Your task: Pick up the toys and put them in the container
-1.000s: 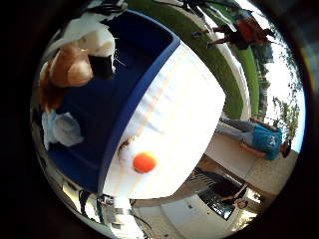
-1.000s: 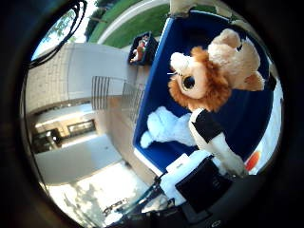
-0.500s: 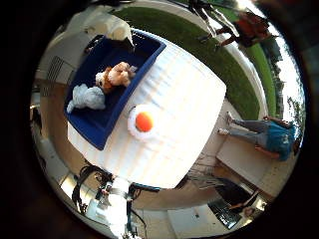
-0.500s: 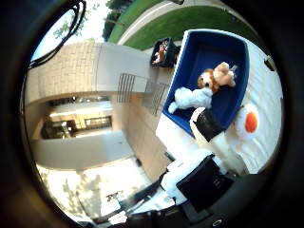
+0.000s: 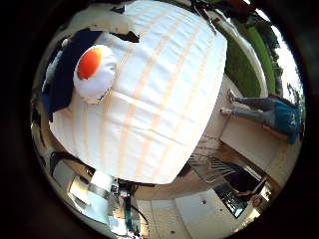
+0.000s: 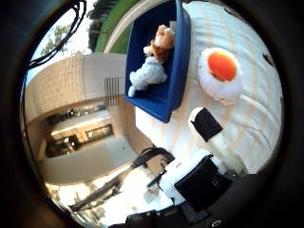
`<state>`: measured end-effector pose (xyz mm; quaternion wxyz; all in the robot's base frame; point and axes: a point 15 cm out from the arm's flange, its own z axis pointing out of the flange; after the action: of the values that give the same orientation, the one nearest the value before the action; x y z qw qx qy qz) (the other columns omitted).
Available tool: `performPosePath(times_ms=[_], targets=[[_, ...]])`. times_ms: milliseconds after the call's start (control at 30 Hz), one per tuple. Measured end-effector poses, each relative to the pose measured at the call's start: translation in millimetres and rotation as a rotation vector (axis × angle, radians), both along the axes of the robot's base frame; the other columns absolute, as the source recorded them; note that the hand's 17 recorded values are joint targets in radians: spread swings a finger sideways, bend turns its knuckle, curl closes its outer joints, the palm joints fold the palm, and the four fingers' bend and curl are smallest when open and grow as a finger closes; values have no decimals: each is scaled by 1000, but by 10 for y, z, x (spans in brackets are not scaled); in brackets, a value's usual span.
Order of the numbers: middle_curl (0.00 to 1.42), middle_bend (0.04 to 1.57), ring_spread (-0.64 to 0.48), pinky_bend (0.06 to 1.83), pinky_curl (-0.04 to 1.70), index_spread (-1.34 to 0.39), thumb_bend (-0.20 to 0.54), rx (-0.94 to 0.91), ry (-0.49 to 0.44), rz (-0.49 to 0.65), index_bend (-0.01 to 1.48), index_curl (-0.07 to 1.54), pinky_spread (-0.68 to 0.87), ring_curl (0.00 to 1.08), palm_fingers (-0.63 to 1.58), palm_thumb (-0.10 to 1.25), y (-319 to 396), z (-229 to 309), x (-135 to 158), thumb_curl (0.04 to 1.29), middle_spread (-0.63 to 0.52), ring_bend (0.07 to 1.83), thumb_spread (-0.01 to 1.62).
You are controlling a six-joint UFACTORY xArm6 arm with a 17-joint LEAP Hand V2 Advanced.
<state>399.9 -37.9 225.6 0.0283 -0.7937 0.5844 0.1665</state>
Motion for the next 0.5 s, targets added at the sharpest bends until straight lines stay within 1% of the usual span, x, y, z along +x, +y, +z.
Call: performPosePath(times_ms=[133,233,300,367,400,433,467,500], targets=[[340,188,286,683,340,-198,-25,-45,-6,36,172,269,475,316,54,726,94,-387,42,460,70,442,1159],[344,200,282,649,320,-159,-25,-44,49,52,198,280,470,310,109,726,199,-670,2,459,62,429,1159],[351,220,282,618,305,-130,-25,-46,58,50,210,287,461,313,192,726,213,-701,0,459,50,448,1159],[361,255,282,606,288,-123,-23,-47,52,50,212,288,454,320,364,729,214,-707,19,458,28,512,1159],[375,298,265,610,275,-133,-19,-49,50,51,199,286,454,327,519,739,223,-717,29,460,11,576,1157],[375,298,265,610,275,-133,-19,-51,45,52,199,286,454,327,519,739,228,-728,44,460,11,576,1157],[407,383,243,639,281,-166,-19,-54,40,53,180,284,442,357,722,746,222,-735,62,461,-8,675,1154],[448,501,221,681,280,-204,-14,-54,35,55,119,255,440,382,922,764,212,-725,72,464,-27,803,1148]])
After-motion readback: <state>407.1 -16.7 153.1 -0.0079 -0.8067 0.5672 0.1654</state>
